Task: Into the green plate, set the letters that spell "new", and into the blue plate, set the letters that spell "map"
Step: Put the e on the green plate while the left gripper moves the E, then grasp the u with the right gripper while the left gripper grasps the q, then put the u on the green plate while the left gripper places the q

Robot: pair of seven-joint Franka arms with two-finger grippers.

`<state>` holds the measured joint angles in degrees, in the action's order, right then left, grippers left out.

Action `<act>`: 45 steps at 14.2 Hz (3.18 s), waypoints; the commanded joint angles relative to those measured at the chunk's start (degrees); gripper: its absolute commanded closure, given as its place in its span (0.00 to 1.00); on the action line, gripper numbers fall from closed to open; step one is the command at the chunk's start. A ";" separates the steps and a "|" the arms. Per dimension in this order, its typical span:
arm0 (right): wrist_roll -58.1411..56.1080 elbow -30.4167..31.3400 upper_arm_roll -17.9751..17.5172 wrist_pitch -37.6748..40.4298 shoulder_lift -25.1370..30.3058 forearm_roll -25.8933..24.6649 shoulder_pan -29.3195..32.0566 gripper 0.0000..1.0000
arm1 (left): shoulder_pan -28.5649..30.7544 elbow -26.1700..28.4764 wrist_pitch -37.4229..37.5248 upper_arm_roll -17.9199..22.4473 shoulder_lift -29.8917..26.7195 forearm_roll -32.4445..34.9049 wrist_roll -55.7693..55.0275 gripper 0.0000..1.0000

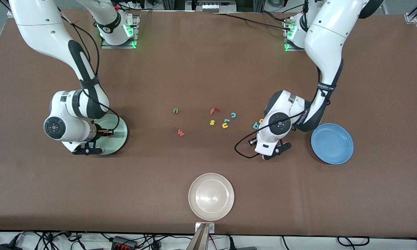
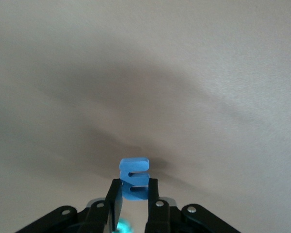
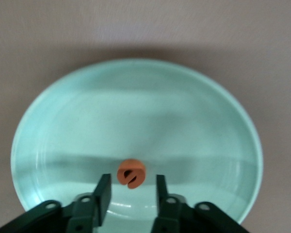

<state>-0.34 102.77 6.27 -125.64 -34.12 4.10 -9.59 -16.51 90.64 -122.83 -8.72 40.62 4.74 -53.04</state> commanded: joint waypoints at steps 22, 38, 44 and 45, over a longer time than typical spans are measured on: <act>33.92 3.58 -1.53 -1.97 2.22 5.65 -30.22 0.18 | 22.93 7.61 9.01 -12.52 -10.82 4.14 47.85 0.00; 33.92 7.45 -1.53 -8.92 0.63 6.62 -31.90 0.53 | 13.70 16.32 -12.17 -16.86 -3.00 15.04 48.82 0.12; 32.95 6.66 -1.35 -8.22 1.16 6.62 -31.81 0.92 | 12.31 16.32 -12.61 -16.77 -1.60 15.47 48.73 0.49; 32.43 6.48 -1.00 -8.04 1.86 6.62 -31.11 0.93 | 11.43 16.32 -12.52 -16.51 -1.60 16.17 48.64 0.52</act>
<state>33.23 109.39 4.58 -133.98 -33.51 9.91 -41.01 -3.61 106.63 -134.49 -25.46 38.78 18.39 -4.17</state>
